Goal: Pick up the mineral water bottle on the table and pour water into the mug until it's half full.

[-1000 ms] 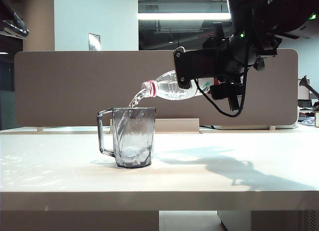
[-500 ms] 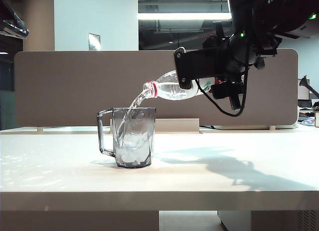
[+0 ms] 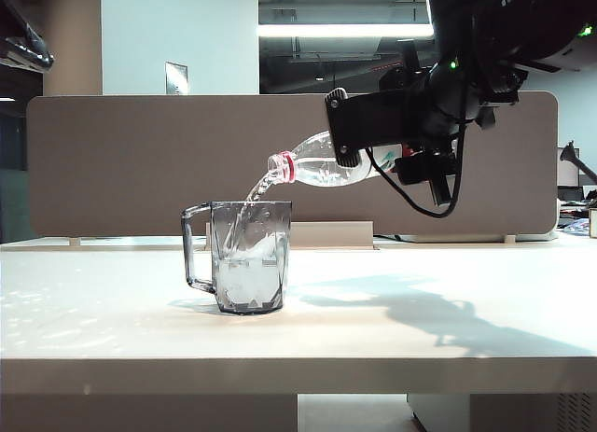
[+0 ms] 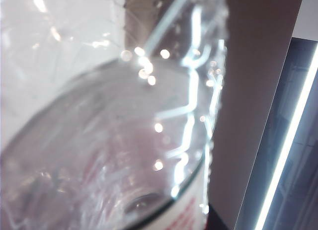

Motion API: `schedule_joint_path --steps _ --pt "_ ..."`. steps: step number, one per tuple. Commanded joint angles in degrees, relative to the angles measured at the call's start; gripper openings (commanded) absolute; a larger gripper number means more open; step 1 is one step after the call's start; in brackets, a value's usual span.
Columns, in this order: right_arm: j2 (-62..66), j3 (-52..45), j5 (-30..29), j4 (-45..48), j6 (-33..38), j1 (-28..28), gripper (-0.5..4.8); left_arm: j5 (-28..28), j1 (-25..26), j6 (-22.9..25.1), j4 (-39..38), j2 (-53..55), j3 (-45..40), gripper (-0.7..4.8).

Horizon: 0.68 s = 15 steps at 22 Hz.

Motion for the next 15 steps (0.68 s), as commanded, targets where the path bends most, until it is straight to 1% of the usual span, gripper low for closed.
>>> schedule_joint_path --steps 1,4,6,7,12,15 --pt "-0.72 0.52 0.11 2.54 0.39 0.04 2.64 -0.02 0.0 0.02 0.72 -0.07 0.17 -0.05" --pt "-0.72 0.52 0.11 2.43 1.53 0.04 2.64 -0.02 0.0 0.04 0.72 -0.07 0.17 -0.05" --pt "-0.72 0.44 0.04 1.75 8.13 0.13 2.64 -0.02 0.0 0.02 0.72 -0.07 0.17 -0.05" --pt "-0.72 0.0 -0.46 0.98 12.79 0.2 2.64 -0.02 0.0 0.02 0.74 -0.07 0.17 -0.05" --pt "-0.72 -2.71 -2.56 0.81 20.5 0.28 2.64 -0.02 0.0 0.02 0.72 -0.07 0.17 -0.05" --pt "-0.72 -5.01 -3.69 0.81 29.05 0.28 2.64 -0.02 0.0 0.02 0.72 -0.07 0.17 -0.05"
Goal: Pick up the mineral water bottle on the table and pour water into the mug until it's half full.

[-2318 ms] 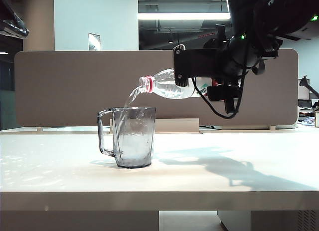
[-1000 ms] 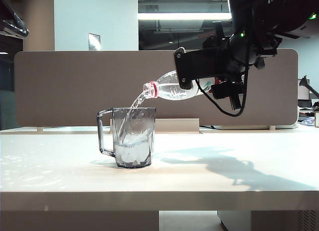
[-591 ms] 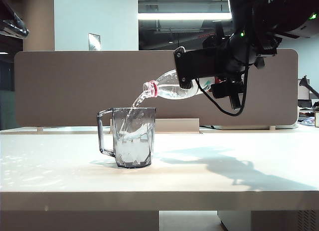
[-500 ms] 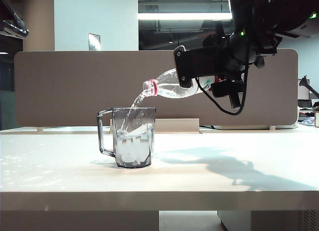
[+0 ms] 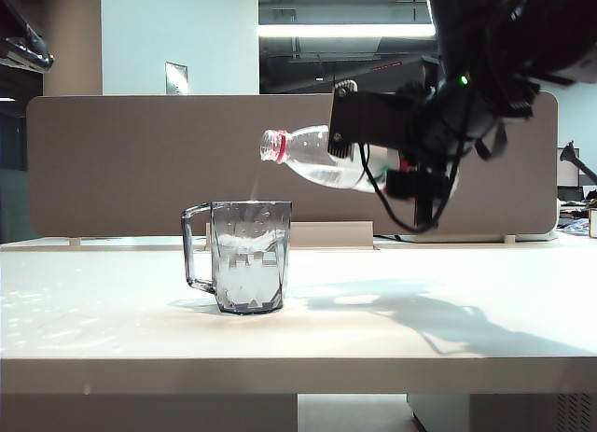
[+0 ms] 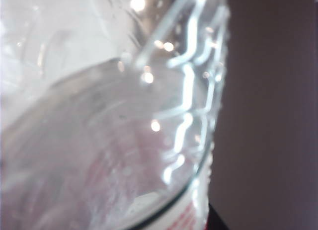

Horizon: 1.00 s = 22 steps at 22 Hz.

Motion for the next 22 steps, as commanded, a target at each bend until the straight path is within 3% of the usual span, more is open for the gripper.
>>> schedule_joint_path --steps 1,4,8,11,16,22 --pt "-0.48 -2.19 -2.03 1.22 12.98 0.02 2.64 -0.02 0.0 0.02 0.72 -0.07 0.17 -0.05" --pt "-0.48 -4.44 -4.83 4.7 28.72 0.02 2.64 -0.02 0.0 0.02 0.72 -0.07 0.17 -0.05" --pt "-0.37 -5.9 -9.42 11.06 56.41 0.02 2.64 -0.02 0.0 0.02 0.72 -0.07 0.17 -0.05" --pt "0.28 -5.97 -12.26 12.39 67.98 0.22 2.64 -0.02 0.0 0.02 0.74 -0.07 0.17 -0.05" --pt "4.92 -6.1 -15.98 18.69 74.69 0.24 2.64 -0.02 0.0 0.02 0.7 -0.07 0.17 -0.05" --pt "9.75 -6.71 -16.5 24.5 78.82 0.28 2.63 -0.02 0.0 0.02 0.72 -0.07 0.17 -0.05"
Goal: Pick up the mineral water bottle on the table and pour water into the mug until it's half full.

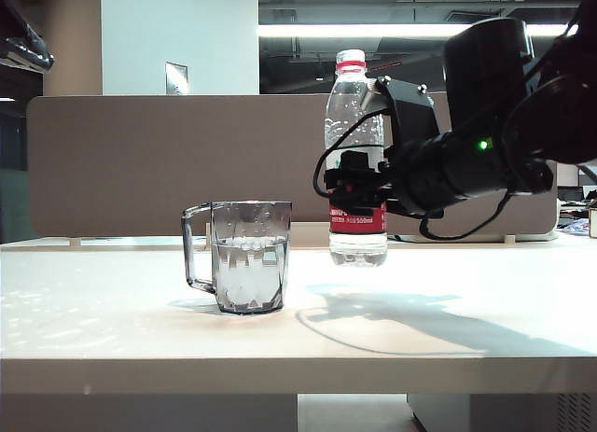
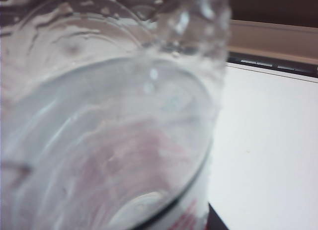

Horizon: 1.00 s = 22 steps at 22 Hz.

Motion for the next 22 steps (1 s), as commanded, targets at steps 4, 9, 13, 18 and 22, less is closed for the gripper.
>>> schedule_joint_path --steps 4,9,13,18,22 --pt "3.65 -1.51 -1.57 6.99 3.02 0.28 2.63 -0.02 0.0 0.02 0.72 -0.13 0.17 -0.05" --pt "4.59 -5.03 -1.38 9.25 2.97 0.5 2.64 -0.02 0.0 0.02 0.72 -0.13 0.17 -0.05" --pt "4.79 -5.4 -1.38 8.66 2.97 0.52 2.95 -0.02 0.0 0.02 0.72 -0.13 0.17 -0.05" --pt "4.79 -5.4 -1.36 8.63 2.97 0.52 4.31 -0.02 0.0 0.02 0.72 -0.13 0.17 -0.05" --pt "4.44 -5.86 -0.98 8.66 2.93 0.52 4.79 -0.02 0.0 0.02 0.72 -0.13 0.17 -0.05"
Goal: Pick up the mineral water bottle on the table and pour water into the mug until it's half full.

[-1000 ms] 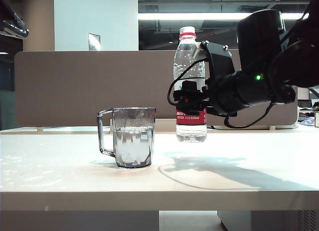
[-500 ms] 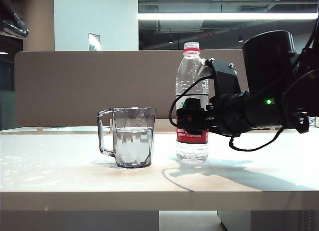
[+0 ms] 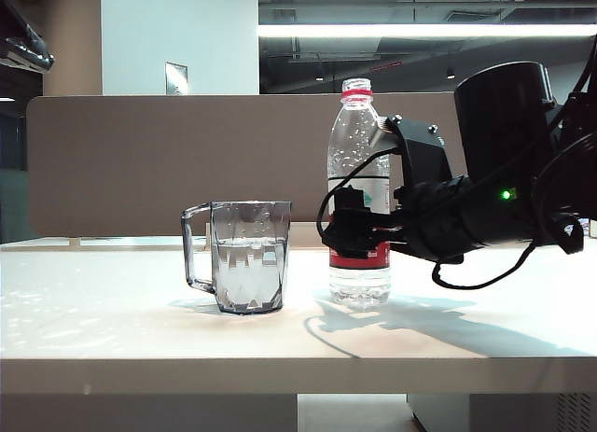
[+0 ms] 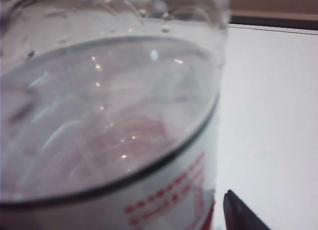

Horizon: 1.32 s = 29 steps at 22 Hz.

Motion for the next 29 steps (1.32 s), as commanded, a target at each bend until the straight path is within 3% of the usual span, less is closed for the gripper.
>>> schedule_joint_path --steps 1,8,9,10,12,14,17,20,22,27,29 --pt "-1.22 -1.36 1.7 0.61 0.0 0.11 4.79 -0.02 0.0 0.02 0.72 -0.13 0.17 -0.05" --pt "-11.91 -12.59 2.91 0.48 -1.22 0.11 4.79 -0.04 0.0 0.02 0.72 -0.13 0.17 -0.05" --pt "-15.78 -16.35 2.91 0.42 -1.22 0.09 3.93 0.0 0.0 0.02 0.72 -0.13 0.17 -0.05" --pt "-18.05 -18.56 2.93 0.35 -1.22 0.09 3.56 0.0 0.0 0.02 0.72 -0.11 0.17 -0.05" --pt "-24.55 -24.24 2.95 0.28 -1.22 0.09 3.4 0.0 0.0 0.02 0.7 -0.13 0.17 -0.05" --pt "-31.28 -29.29 2.86 -0.33 -1.2 0.09 2.55 -0.04 0.0 0.04 0.7 -0.11 0.15 -0.05" --pt "-42.71 -35.39 2.86 -5.75 -1.25 0.09 0.79 -0.02 0.0 0.02 0.74 -0.13 0.17 -0.05" --pt "-49.44 -35.28 2.89 -15.52 -1.22 0.09 0.69 0.0 0.0 0.02 0.76 -0.11 0.17 -0.05" --pt "-53.75 -35.28 3.1 -22.4 -1.22 0.07 0.29 0.02 0.0 0.02 0.7 -0.13 0.17 -0.05" --pt "-63.73 -35.34 7.85 -40.11 -1.22 -0.17 0.3 -0.02 0.0 0.02 0.68 -0.13 0.17 -0.05" --pt "-67.06 -35.43 7.87 -43.23 -1.22 -2.19 0.3 -0.02 0.0 0.02 0.7 -0.11 0.17 -0.05"
